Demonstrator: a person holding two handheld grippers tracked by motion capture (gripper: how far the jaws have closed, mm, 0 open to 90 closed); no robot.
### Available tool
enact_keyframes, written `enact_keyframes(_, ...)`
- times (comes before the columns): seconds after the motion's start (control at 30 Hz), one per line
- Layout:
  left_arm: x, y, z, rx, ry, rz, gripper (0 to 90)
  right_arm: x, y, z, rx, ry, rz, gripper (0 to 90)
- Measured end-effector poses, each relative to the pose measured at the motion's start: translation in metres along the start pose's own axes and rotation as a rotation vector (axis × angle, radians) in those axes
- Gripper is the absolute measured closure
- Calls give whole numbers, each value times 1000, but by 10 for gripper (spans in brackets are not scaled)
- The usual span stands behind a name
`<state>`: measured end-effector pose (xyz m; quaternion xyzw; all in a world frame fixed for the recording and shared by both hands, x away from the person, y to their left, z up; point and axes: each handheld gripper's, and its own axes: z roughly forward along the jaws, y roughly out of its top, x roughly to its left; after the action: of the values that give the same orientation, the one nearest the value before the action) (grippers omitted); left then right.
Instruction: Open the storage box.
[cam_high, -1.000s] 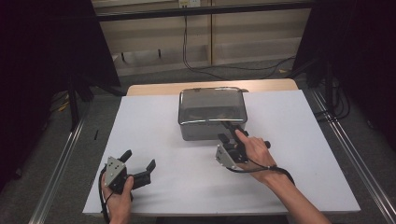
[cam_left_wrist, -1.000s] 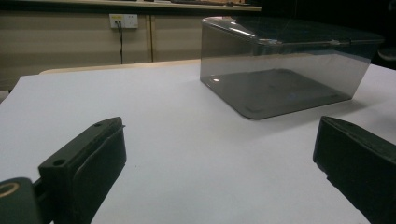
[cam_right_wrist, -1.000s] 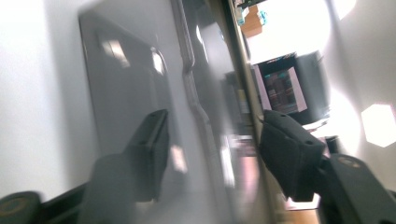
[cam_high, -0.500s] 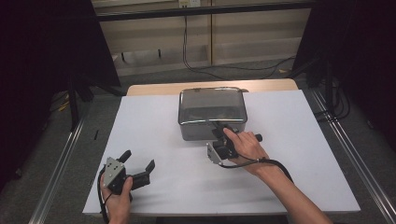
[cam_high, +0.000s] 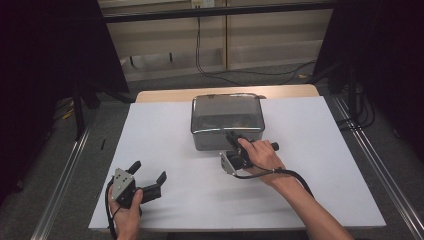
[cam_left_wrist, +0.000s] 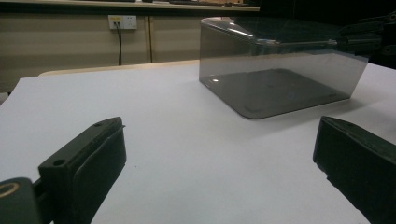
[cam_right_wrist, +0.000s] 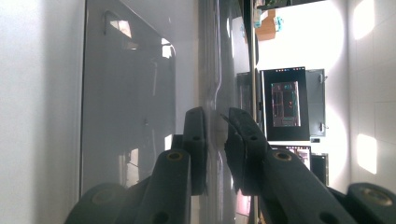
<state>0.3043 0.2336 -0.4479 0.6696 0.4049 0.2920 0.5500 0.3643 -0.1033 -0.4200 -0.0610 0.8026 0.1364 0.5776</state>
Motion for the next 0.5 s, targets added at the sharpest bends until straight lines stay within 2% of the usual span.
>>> enact_keyframes(0.23,0,1,1,0,0,2,27,-1,0,0,-6,0,-5,790)
enact_keyframes(0.5,0,2,2,-10,0,0,26,-3,-1,-1,-11,1,10,792)
